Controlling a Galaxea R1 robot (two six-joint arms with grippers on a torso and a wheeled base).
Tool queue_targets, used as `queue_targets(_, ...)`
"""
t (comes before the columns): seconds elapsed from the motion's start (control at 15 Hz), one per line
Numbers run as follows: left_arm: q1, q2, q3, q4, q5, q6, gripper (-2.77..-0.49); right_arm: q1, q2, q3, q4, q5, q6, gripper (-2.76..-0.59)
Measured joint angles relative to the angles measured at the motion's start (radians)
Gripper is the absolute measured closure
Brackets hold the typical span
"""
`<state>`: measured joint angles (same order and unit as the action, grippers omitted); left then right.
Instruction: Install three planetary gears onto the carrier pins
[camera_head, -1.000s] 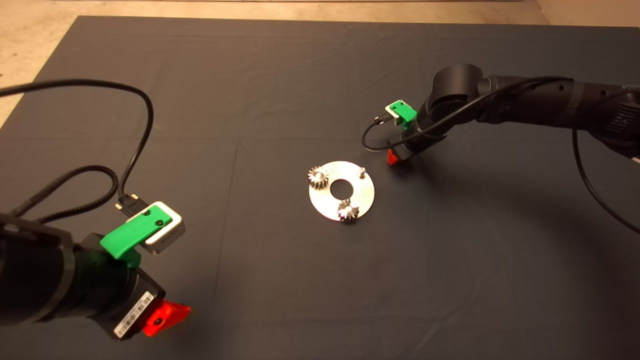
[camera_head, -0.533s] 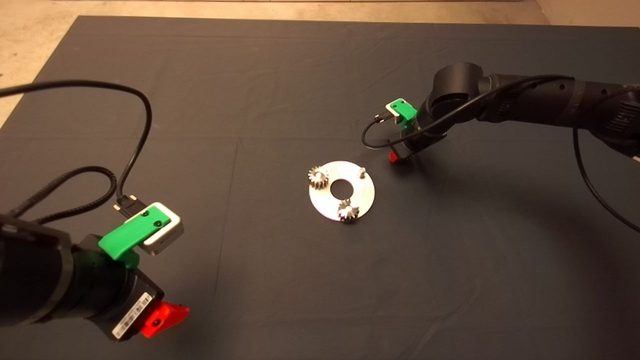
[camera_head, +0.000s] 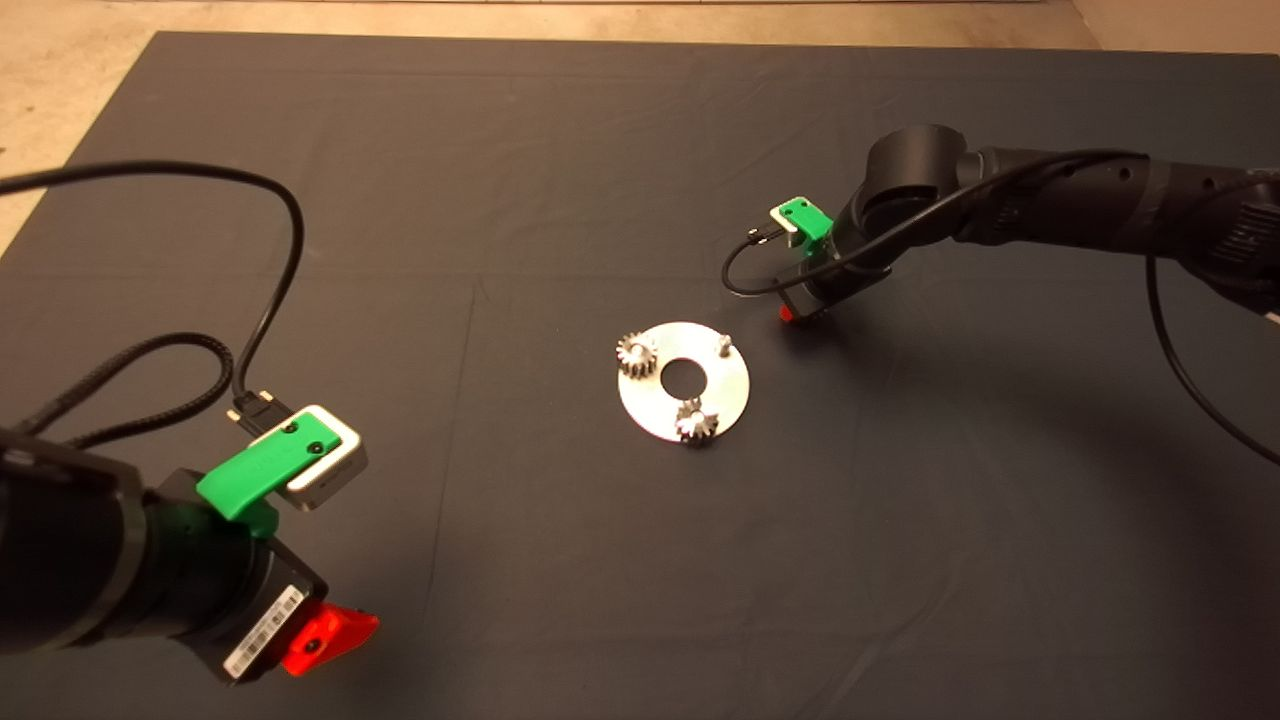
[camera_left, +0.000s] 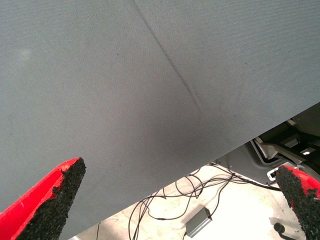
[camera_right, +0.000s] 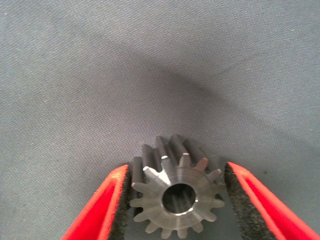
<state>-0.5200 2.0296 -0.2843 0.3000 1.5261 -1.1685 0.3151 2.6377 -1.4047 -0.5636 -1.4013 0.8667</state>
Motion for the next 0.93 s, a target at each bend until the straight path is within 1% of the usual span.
queue_targets(0.07, 0.000, -0.001, 0.000, 0.000, 0.000, 0.000, -2.77, 0.000, 0.000, 0.000, 0.004, 0.000, 0.000, -1.23)
queue_targets(0.33, 0.000, -0.005, 0.000, 0.000, 0.000, 0.000, -2.77, 0.000, -0.001, 0.000, 0.007, 0.000, 0.000, -1.17)
queue_targets(0.8, 0.000, -0.005, 0.000, -0.001, 0.000, 0.000, -2.77, 0.001, -0.003, 0.001, 0.011, 0.000, 0.000, -1.11)
queue_targets(0.93, 0.000, -0.005, 0.000, -0.001, 0.000, 0.000, -2.77, 0.003, -0.003, 0.001, 0.021, 0.000, -0.001, -1.08)
